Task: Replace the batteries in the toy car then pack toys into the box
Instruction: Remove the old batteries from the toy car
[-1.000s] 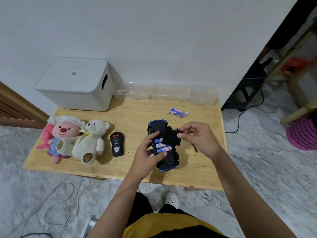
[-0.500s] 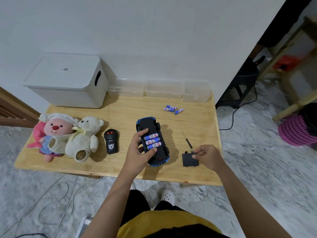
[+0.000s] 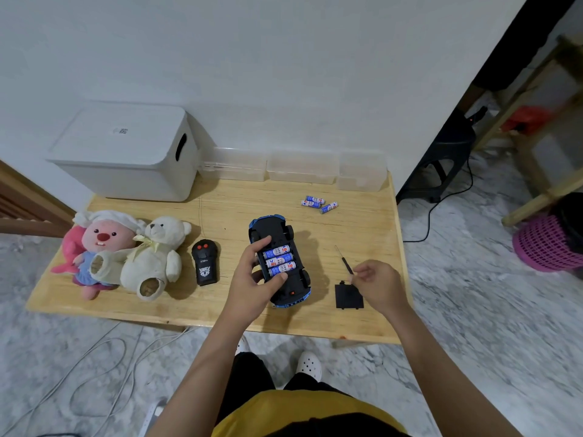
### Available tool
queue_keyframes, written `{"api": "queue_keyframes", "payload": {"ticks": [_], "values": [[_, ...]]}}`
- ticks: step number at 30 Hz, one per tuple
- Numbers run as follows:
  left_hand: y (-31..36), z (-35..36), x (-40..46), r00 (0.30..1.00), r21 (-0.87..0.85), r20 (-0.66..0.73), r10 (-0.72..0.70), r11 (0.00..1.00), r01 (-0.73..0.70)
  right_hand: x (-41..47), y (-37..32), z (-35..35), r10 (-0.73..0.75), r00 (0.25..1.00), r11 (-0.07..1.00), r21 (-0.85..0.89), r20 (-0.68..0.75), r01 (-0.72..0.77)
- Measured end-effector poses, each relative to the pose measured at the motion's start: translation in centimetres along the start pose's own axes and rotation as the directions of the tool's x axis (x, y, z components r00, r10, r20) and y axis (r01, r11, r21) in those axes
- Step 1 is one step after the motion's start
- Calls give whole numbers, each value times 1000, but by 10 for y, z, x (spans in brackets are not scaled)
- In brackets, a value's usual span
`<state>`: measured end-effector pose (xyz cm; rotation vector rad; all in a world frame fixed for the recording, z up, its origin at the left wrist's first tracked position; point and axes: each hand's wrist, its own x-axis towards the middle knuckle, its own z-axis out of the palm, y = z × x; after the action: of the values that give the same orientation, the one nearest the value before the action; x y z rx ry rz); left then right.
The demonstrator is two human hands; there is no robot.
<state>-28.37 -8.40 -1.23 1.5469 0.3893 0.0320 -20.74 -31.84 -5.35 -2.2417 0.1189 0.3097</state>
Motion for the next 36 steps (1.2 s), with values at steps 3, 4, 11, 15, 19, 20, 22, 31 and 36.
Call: {"api": "queue_keyframes", "payload": {"ticks": [3, 4, 11, 15, 19, 20, 22, 31, 36], "values": [[4, 5, -3, 1000, 28, 5, 14, 1000, -15, -12, -43, 4, -139, 990, 973, 187, 18, 133], [5, 7, -4, 1000, 46, 8, 29, 999, -29, -16, -56, 8, -183, 982, 958, 232, 43, 168], [5, 18, -7, 994, 135, 23, 108, 985, -110, -23, -95, 27, -248, 957, 954, 210, 149, 215], [2, 20, -7, 992, 149, 1, 125, 981, -124, -22, -100, 32, -254, 961, 960, 150, 111, 236], [-1, 23, -6, 989, 188, -36, 145, 973, -136, -19, -108, 36, -230, 967, 966, 143, 113, 213], [-1, 24, -6, 989, 193, -40, 145, 972, -135, -18, -110, 36, -219, 970, 968, 149, 110, 201], [-2, 26, -5, 987, 206, -43, 153, 968, -141, -14, -111, 36, -190, 976, 972, 158, 104, 172], [-4, 29, 0, 989, 195, -64, 130, 974, -115, -3, -109, 40, -95, 985, 965, 255, 147, 55], [-4, 26, 4, 991, 201, -66, 114, 975, -99, -6, -112, 39, -117, 988, 959, 268, 97, 87]]}}
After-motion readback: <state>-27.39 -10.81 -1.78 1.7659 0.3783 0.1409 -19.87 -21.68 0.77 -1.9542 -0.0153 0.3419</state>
